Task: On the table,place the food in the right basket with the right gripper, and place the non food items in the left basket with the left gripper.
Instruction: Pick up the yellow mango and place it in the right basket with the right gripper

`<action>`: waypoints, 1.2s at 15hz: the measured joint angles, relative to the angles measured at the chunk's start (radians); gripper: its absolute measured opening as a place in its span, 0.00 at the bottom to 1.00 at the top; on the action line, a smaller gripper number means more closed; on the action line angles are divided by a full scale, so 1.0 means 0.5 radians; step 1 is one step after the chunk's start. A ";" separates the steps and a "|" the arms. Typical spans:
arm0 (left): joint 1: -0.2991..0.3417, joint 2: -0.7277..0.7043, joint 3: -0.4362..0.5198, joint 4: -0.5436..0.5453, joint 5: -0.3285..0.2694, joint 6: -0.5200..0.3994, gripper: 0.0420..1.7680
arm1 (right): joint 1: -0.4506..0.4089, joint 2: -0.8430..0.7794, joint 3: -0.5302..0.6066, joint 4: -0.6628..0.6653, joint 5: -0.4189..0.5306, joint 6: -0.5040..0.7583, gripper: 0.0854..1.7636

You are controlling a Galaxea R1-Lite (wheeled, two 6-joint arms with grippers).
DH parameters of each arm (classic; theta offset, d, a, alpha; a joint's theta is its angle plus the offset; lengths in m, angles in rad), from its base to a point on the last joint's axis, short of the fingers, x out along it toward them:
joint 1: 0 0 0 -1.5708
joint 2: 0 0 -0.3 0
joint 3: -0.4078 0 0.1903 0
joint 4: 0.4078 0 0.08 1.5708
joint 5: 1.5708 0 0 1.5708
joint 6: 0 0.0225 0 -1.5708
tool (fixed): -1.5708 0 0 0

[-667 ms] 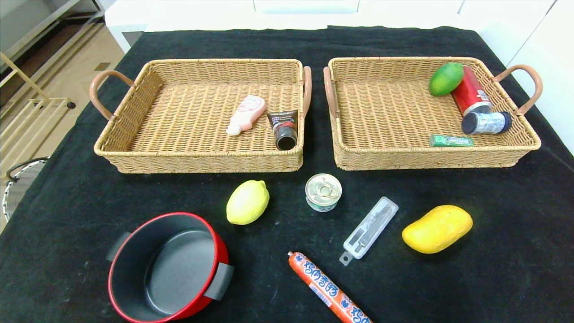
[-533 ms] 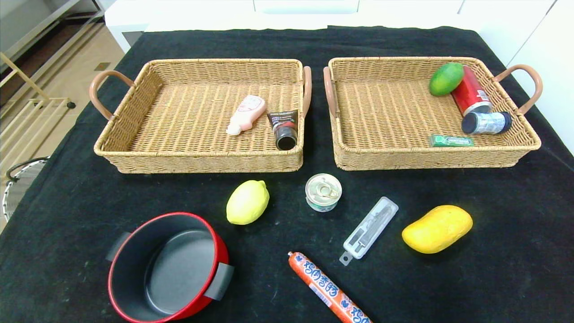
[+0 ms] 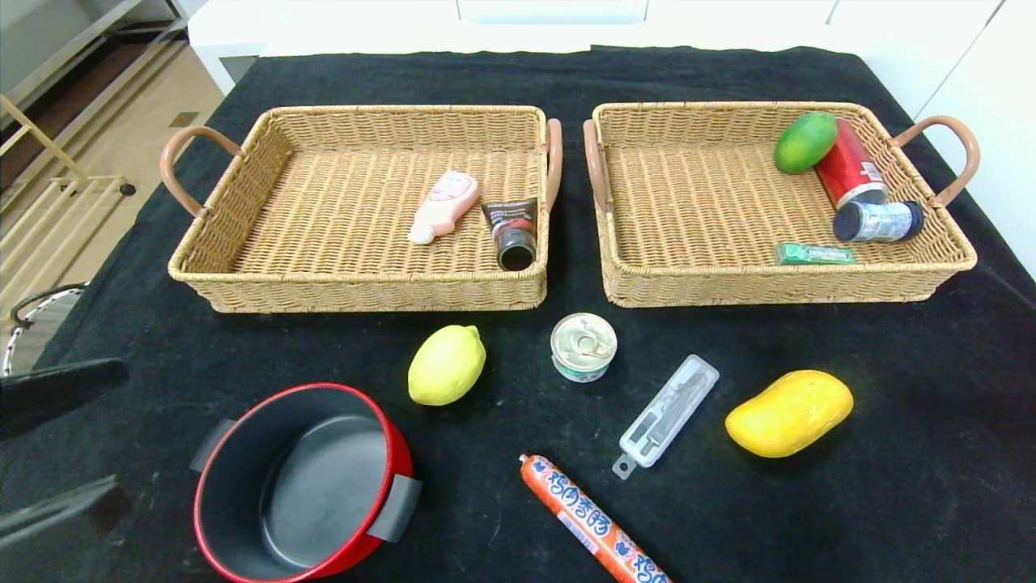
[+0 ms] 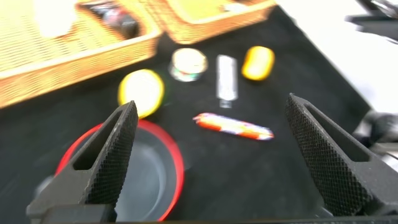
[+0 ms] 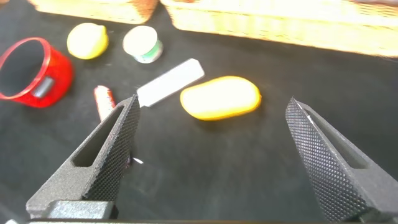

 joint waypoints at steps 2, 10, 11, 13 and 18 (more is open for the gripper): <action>-0.144 0.169 -0.133 0.001 0.000 0.029 0.97 | 0.189 0.157 -0.023 -0.080 -0.145 0.007 0.97; -0.317 0.456 -0.319 -0.007 0.011 0.038 0.97 | 0.616 0.477 -0.132 -0.145 -0.494 0.006 0.97; -0.315 0.461 -0.304 -0.006 0.011 0.036 0.97 | 0.620 0.497 -0.134 -0.159 -0.494 0.006 0.97; -0.314 0.473 -0.283 -0.006 0.011 0.038 0.97 | 0.629 0.538 -0.135 -0.172 -0.494 0.006 0.97; -0.326 0.558 -0.296 -0.009 0.068 0.038 0.97 | 0.664 0.651 -0.137 -0.272 -0.494 0.005 0.97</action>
